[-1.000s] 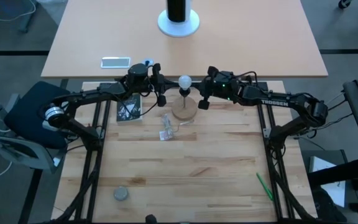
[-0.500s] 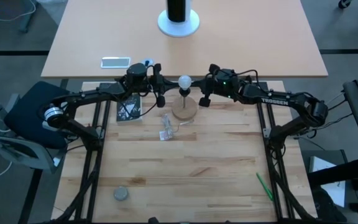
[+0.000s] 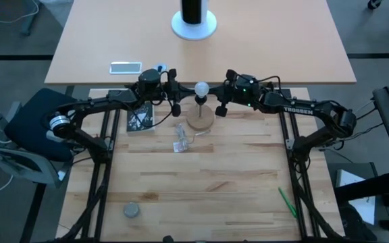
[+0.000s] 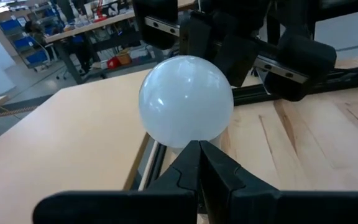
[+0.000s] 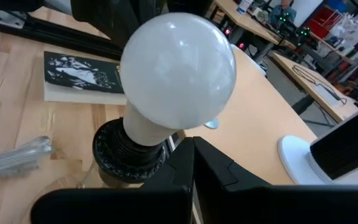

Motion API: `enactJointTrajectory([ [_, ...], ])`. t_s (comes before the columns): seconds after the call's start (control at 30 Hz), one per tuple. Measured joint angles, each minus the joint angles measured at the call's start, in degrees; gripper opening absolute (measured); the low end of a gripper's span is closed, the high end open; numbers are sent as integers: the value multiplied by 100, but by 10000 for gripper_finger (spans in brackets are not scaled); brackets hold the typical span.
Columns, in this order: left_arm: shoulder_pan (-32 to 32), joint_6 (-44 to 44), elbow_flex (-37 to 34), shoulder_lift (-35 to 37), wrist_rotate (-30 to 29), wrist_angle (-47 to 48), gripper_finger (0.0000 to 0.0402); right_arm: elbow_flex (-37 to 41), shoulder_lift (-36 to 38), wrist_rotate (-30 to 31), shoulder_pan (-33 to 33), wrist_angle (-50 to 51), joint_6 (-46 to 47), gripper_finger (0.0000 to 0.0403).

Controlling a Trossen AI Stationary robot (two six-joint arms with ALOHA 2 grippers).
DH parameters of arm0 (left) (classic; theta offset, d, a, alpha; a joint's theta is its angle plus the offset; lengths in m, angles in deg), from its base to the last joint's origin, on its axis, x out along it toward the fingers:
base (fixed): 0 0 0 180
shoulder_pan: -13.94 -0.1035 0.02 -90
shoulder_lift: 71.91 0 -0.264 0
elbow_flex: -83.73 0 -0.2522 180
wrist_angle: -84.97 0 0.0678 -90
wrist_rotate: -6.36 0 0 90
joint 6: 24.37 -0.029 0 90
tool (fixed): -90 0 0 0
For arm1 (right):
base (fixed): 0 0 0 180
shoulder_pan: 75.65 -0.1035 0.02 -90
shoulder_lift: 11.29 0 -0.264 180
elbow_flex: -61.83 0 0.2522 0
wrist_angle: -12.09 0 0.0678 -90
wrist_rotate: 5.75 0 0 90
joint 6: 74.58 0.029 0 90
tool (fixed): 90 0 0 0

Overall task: Screw lightbulb
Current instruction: Insert the lightbulb into the black lamp

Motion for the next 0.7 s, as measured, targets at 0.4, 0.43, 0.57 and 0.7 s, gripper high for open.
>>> enactJointTrajectory([
  [0.4,0,-13,-2,-2,0,-192,0,0,0,-207,-7,-46,25,0],
  [0.43,0,-23,-2,-3,-4,-221,0,0,0,-234,-8,-40,52,0],
  [0.57,0,-50,-2,-23,-17,-324,0,0,0,-242,-29,-23,88,0],
  [0.7,-12,-48,-2,-73,-452,-341,0,0,0,-269,-31,-19,193,0],
])
